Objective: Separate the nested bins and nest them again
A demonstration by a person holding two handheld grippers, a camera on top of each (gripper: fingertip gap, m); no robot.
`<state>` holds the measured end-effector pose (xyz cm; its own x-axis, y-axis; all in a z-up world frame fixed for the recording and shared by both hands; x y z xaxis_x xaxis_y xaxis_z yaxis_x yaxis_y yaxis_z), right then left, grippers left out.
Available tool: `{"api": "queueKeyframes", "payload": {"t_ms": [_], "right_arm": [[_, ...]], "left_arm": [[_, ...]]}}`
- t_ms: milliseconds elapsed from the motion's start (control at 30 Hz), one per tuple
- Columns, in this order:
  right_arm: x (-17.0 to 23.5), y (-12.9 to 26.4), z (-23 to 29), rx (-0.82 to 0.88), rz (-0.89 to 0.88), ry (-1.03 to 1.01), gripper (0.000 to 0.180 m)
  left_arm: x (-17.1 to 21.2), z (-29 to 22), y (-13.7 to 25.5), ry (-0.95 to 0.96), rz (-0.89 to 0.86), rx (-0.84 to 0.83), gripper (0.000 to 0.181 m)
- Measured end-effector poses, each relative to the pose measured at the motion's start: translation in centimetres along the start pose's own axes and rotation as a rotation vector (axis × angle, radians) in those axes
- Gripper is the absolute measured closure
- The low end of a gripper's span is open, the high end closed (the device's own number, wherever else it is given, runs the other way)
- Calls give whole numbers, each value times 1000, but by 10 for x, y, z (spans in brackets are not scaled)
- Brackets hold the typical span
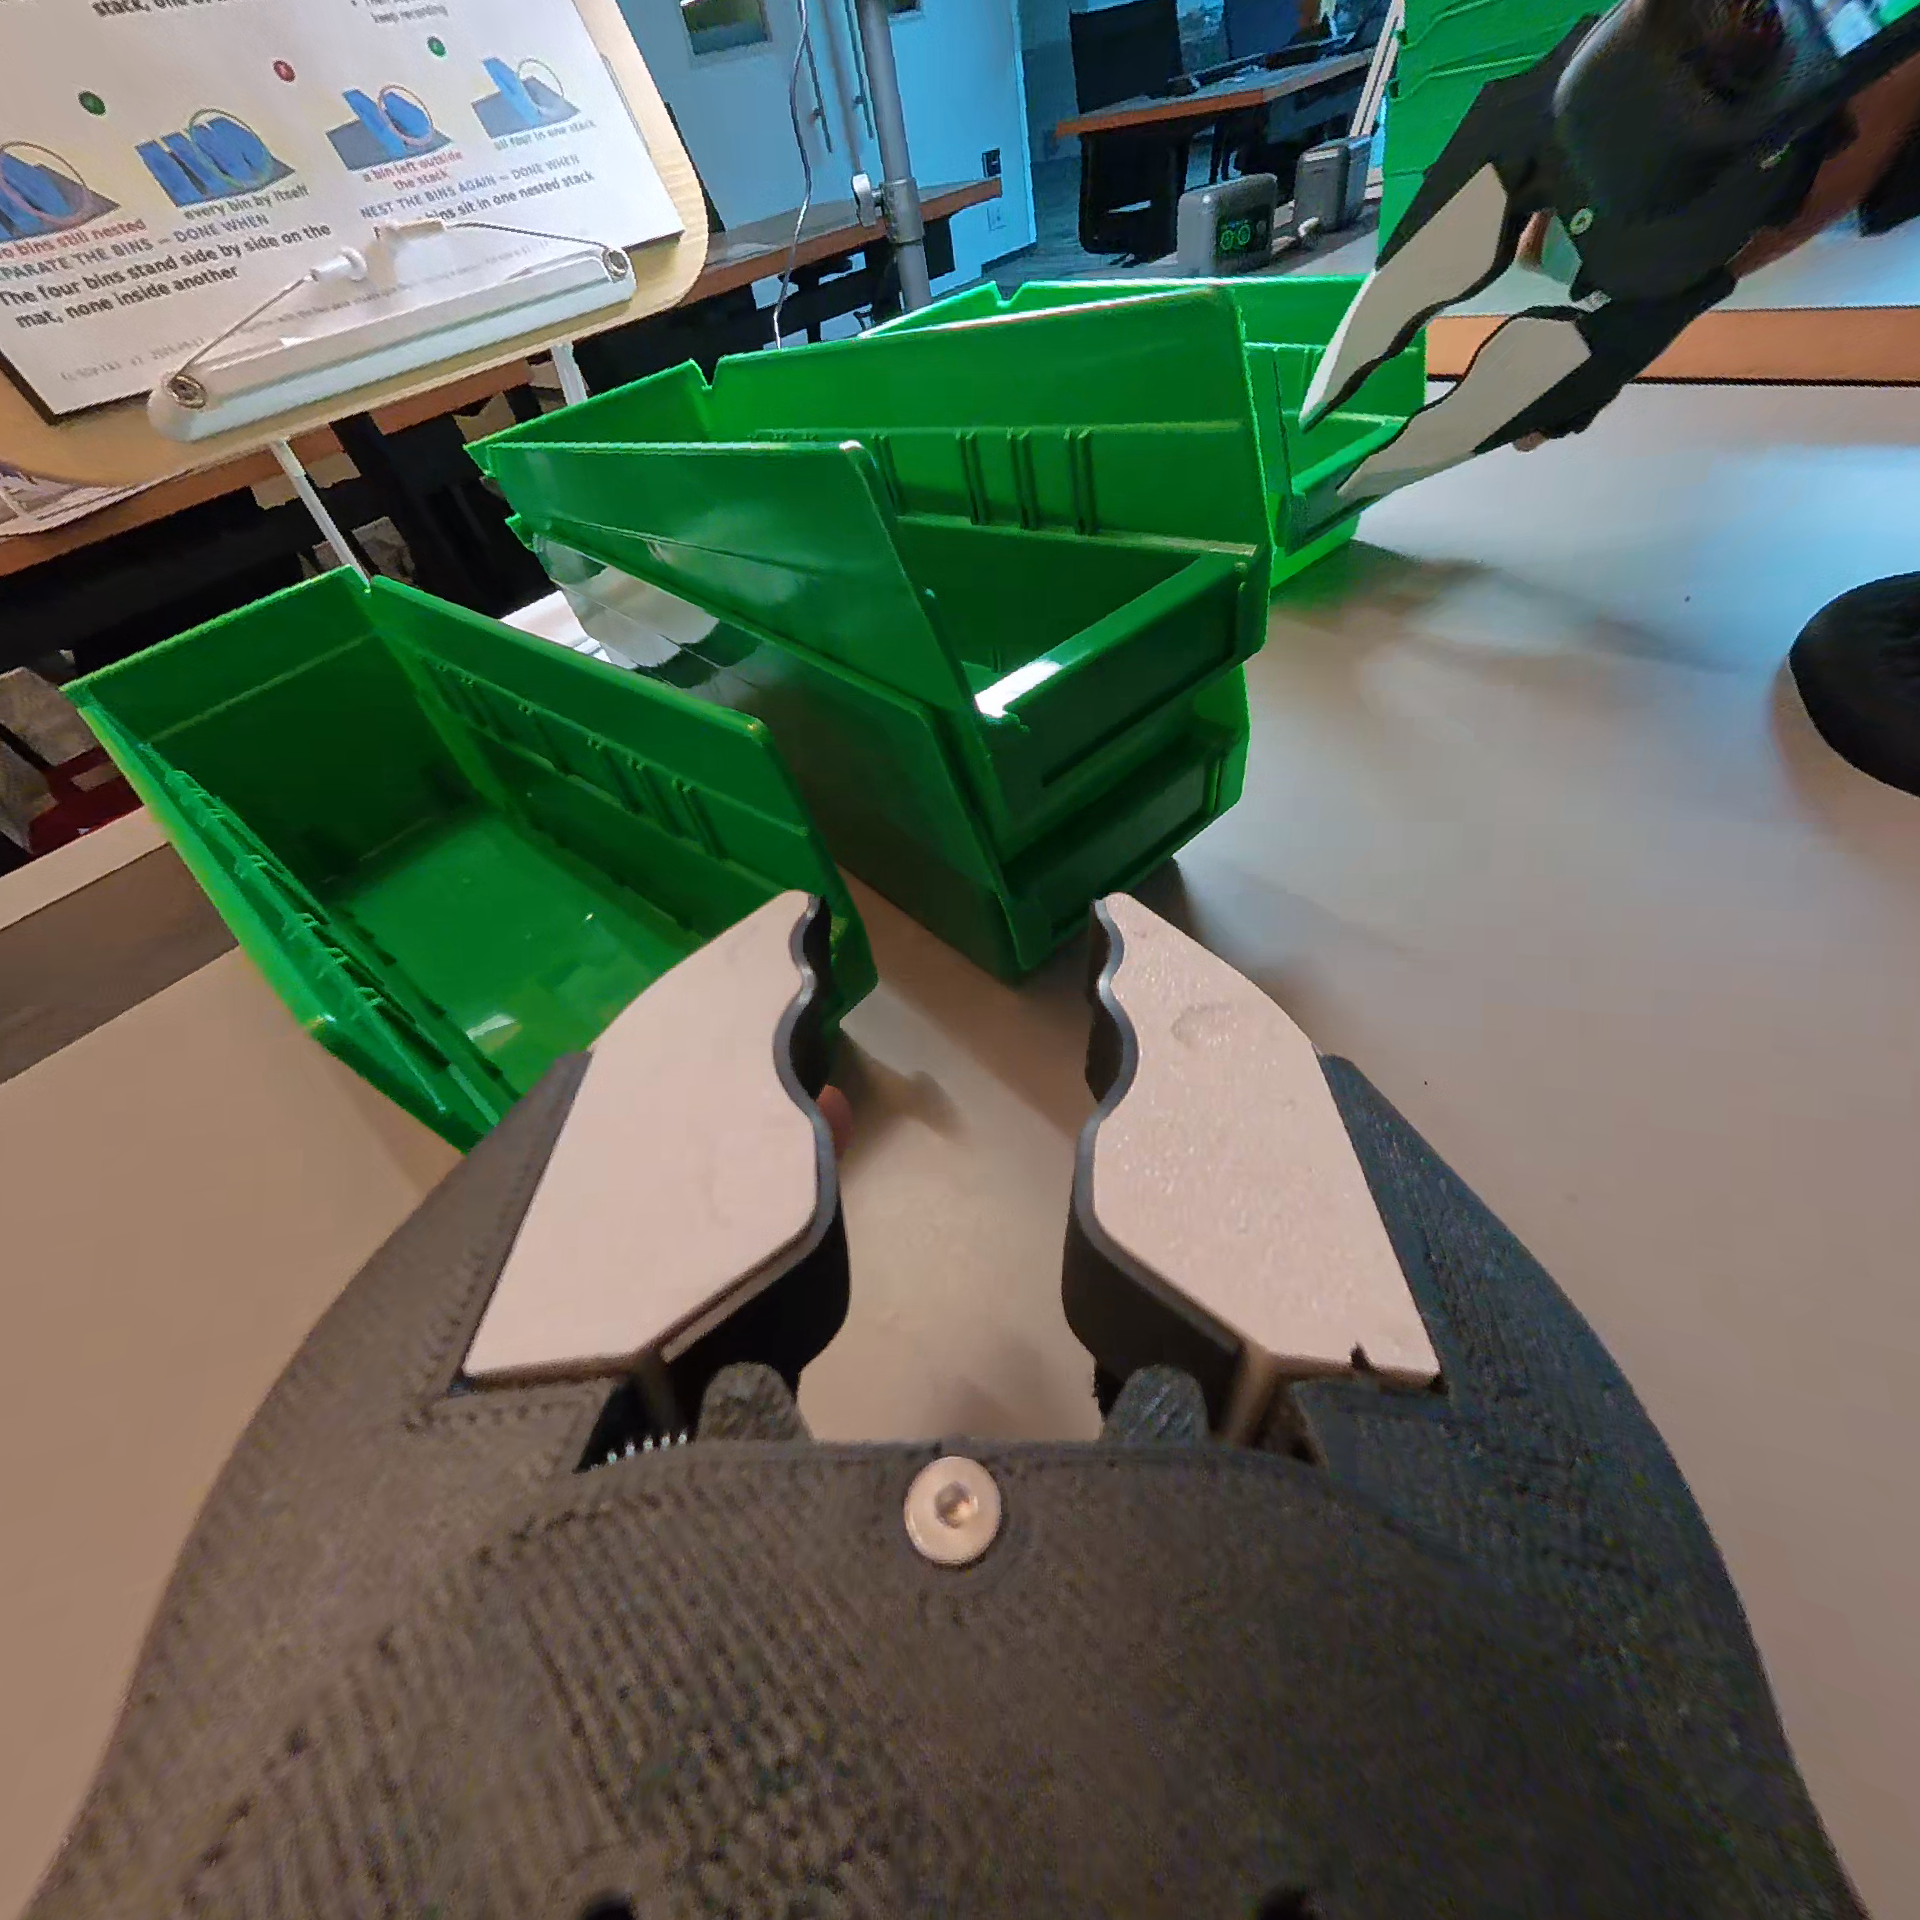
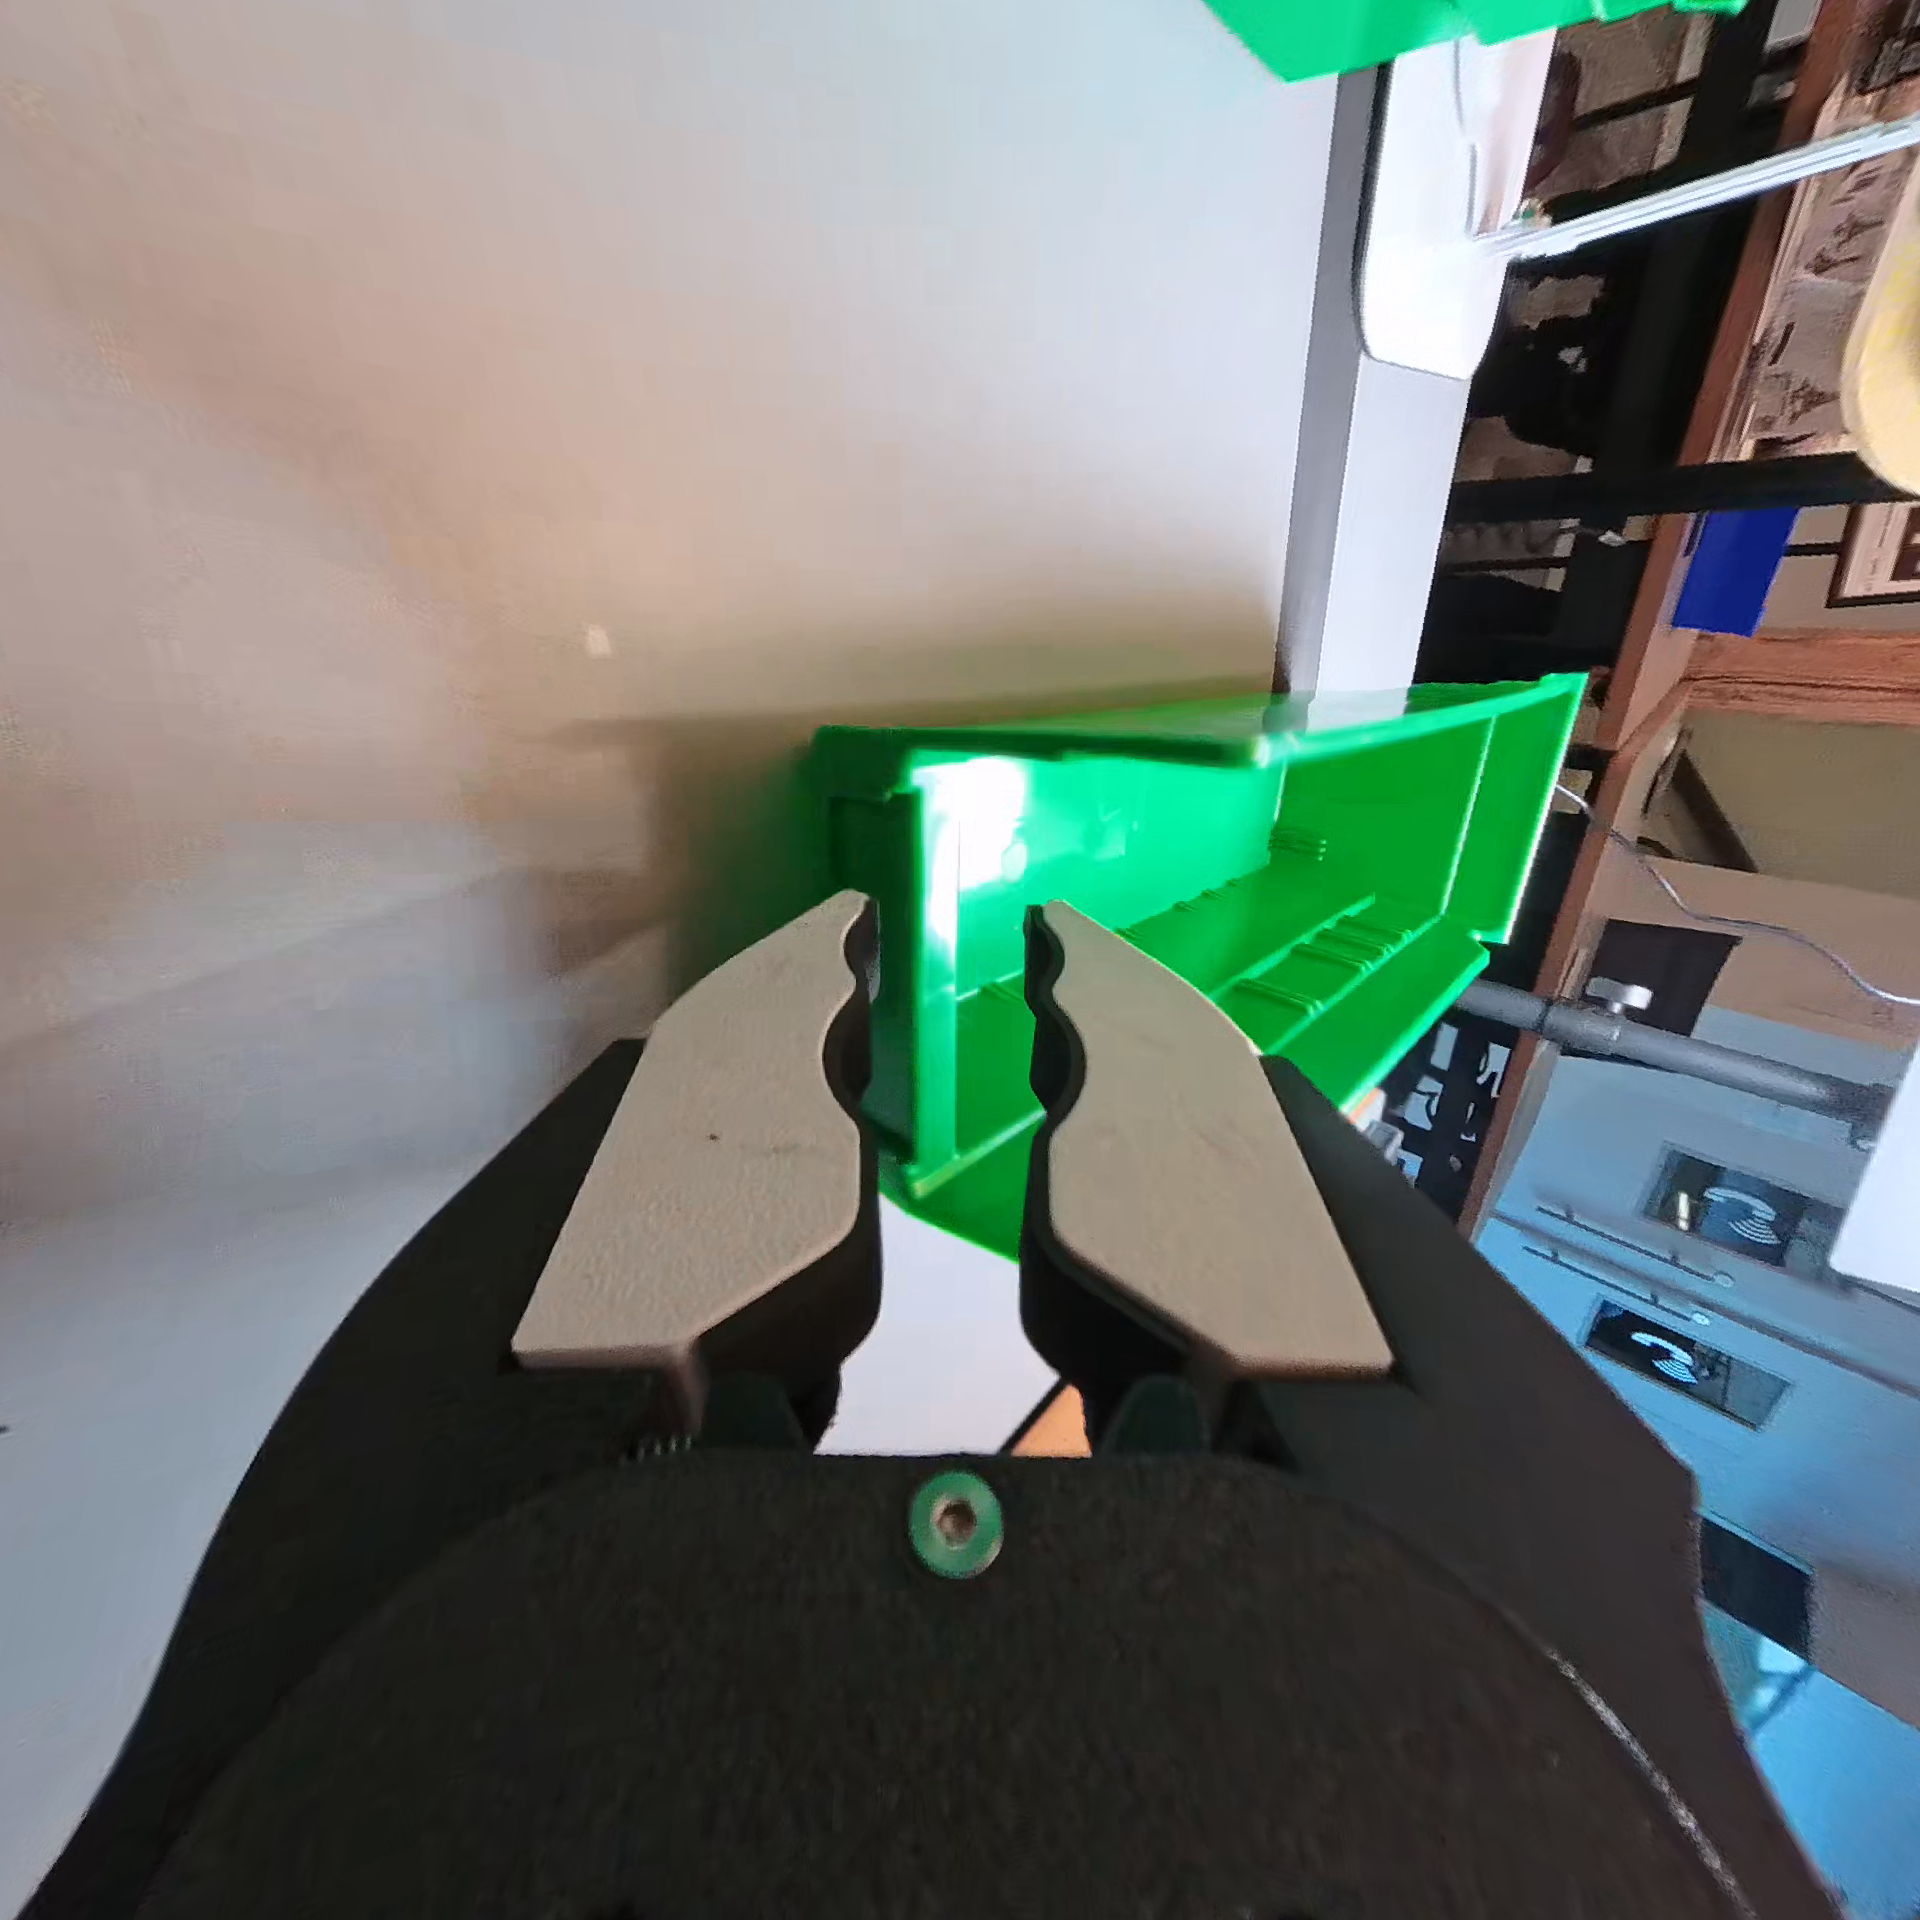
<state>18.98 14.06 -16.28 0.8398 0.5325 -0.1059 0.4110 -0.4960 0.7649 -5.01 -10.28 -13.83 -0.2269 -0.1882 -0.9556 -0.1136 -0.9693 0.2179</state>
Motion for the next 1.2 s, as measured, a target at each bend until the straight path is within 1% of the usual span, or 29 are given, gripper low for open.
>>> {"api": "queueKeyframes", "payload": {"t_ms": [100,233,333,433,500,567,633,700,800,867,933,1033,1200], "right_arm": [[-10,18,-1,-4,-65,-58,151],[-39,60,-11,-8,-212,-132,149],[-76,98,-21,-12,-382,-185,148],[-119,128,-25,-53,-531,-191,145],[-149,140,-23,-103,-593,-171,141],[-178,146,-21,-150,-607,-141,138],[-203,143,-17,-179,-580,-95,135],[-224,132,-13,-199,-505,-55,132],[-245,105,-4,-241,-375,-74,130],[-255,90,0,-236,-326,-82,131],[-258,76,7,-247,-262,-75,130],[-260,59,17,-274,-212,-77,130],[-252,38,32,-334,-171,-91,130]], "left_arm": [[1,-1,0,-2,3,0,133],[1,-2,-1,-6,4,2,133],[1,-2,-2,-4,6,3,133],[1,-3,-2,-7,8,1,133],[1,-3,-2,-7,6,-2,133],[1,-3,-1,-5,5,-3,132],[1,-2,-1,-3,4,-5,132],[2,-1,-1,-1,3,-6,133],[2,1,-1,-6,-2,-7,133],[1,2,1,-5,-9,-8,133],[0,3,2,-8,-17,-12,133],[-1,5,3,-13,-23,-18,133],[-4,8,5,-11,-32,-23,133]]}}
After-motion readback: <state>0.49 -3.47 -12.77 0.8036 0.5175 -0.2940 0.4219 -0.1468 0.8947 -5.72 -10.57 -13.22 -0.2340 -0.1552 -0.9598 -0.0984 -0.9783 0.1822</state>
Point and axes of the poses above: each gripper's, where its closed fingertips meet, y back along the fingers, x out of its underside, z = x × y across the jaws, the point moved 3 cm from there along y, back along the fingers, and after that the axes turned 7 degrees about -x, right-handed, at the moved point
